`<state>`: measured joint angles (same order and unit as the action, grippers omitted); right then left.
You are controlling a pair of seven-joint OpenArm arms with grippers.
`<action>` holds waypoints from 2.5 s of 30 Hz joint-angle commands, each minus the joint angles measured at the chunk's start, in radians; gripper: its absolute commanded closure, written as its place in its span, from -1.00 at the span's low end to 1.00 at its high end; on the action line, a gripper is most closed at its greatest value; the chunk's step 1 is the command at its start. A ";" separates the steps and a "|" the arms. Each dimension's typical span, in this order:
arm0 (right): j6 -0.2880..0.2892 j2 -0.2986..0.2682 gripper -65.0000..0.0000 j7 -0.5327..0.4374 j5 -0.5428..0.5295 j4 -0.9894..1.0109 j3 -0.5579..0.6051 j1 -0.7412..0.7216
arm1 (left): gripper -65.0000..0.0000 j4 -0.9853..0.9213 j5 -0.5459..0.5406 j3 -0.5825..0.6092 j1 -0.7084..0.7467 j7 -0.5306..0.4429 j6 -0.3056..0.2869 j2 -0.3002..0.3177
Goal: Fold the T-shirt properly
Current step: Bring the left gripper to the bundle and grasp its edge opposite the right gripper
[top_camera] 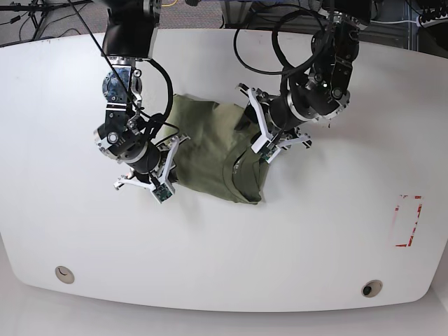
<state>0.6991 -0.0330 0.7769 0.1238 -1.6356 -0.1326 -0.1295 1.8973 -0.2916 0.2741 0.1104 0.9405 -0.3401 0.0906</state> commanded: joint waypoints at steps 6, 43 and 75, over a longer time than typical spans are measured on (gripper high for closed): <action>-0.001 -0.002 0.84 -0.121 -0.013 0.117 -0.002 -0.031 | 0.26 -0.066 -0.010 -0.005 -0.013 -0.024 -0.001 -0.001; -0.001 -0.002 0.84 -0.204 -0.013 -0.007 -0.005 0.196 | 0.26 -0.348 -0.013 -0.006 -0.298 -0.027 -0.057 0.151; -0.001 0.081 0.84 0.056 -0.002 -0.298 0.004 0.132 | 0.26 -0.032 -0.018 -0.092 -0.180 0.058 -0.109 0.097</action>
<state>0.6994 0.0410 0.8562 0.1318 -1.9350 -0.1303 0.0376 1.8462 -0.3149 0.1886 -0.0711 1.0077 -0.4526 0.1917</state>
